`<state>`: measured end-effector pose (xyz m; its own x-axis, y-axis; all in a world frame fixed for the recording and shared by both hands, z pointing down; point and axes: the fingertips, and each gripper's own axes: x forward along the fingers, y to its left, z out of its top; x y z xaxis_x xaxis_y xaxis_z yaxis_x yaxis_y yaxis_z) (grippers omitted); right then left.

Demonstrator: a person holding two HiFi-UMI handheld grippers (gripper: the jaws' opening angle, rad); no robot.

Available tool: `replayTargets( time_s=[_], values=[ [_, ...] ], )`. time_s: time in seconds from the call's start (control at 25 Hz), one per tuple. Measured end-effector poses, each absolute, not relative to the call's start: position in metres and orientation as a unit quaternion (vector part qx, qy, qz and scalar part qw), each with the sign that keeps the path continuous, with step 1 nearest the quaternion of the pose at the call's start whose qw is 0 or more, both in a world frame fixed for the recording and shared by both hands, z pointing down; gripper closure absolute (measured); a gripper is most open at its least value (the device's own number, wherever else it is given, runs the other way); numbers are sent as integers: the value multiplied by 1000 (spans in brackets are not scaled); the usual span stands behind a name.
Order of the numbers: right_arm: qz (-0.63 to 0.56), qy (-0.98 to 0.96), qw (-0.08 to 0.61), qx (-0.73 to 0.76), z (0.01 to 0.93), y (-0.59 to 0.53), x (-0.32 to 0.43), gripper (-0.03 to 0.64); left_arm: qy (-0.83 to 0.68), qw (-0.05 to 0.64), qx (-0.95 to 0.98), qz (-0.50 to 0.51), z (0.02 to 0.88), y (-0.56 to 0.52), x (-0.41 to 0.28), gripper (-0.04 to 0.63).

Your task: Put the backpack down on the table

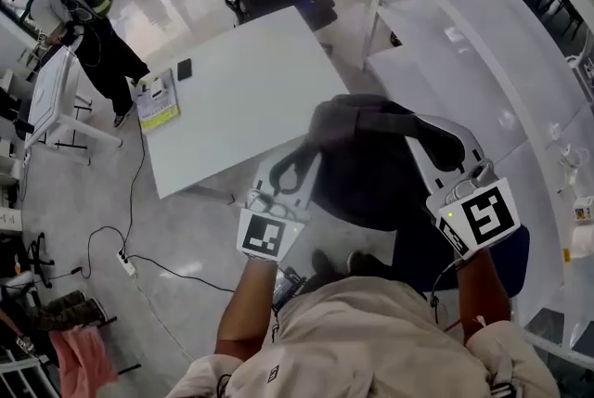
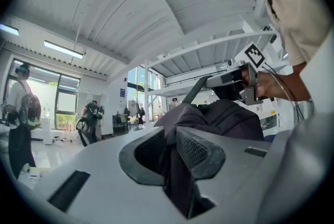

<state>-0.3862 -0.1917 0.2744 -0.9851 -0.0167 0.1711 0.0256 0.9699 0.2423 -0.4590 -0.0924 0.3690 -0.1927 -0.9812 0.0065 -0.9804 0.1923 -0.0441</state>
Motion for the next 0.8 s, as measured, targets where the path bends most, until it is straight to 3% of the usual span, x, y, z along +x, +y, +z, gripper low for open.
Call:
replayTargets(
  time_s=[0.28, 0.8],
  values=[
    [-91, -989, 75, -89, 278, -202, -493, 578, 824, 17, -564, -46, 366, -83, -541, 518],
    [-77, -970, 109, -203, 318, -303, -736, 577, 892, 9, -450, -55, 377, -164, -703, 531]
  ],
)
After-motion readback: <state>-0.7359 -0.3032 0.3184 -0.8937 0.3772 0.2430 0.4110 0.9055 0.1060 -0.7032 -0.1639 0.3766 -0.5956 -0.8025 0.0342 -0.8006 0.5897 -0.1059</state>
